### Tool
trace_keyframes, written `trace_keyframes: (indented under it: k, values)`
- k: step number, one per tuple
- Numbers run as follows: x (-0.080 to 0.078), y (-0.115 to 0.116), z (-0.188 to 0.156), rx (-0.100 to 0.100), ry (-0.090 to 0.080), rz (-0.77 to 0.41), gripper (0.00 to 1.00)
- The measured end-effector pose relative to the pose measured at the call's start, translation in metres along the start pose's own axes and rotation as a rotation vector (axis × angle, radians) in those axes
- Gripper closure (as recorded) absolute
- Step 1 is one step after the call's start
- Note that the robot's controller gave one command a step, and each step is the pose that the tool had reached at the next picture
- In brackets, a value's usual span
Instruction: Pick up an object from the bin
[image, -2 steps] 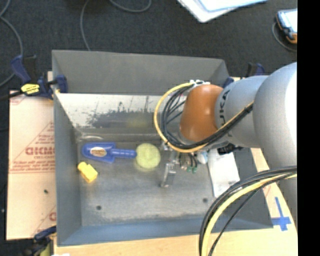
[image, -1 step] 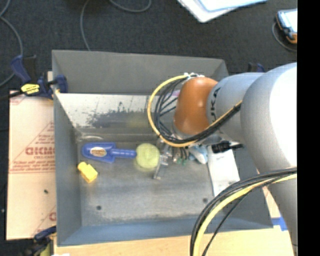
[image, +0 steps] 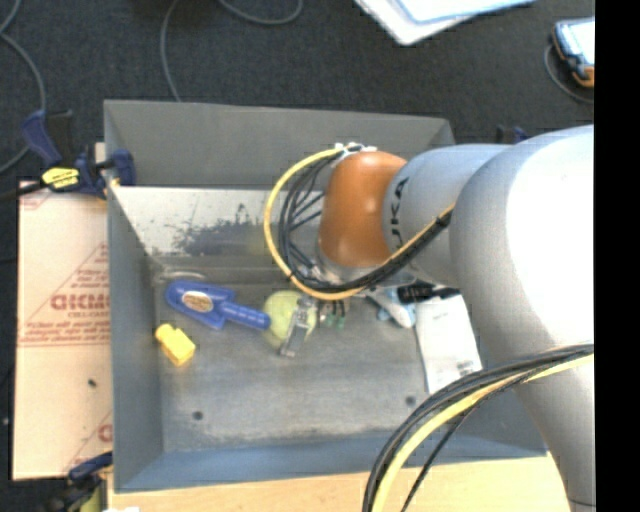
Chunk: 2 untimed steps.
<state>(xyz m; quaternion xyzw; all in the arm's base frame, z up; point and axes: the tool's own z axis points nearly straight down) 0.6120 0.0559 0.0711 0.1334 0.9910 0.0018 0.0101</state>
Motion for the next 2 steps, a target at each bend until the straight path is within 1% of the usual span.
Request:
trace_keyframes:
  k: [1,2]
  values:
    - [0.0076,0.0087,0.0005,0.003,0.003,0.121,1.0]
    - [0.0076,0.0086,0.0004,0.004,0.002,0.117,1.0]
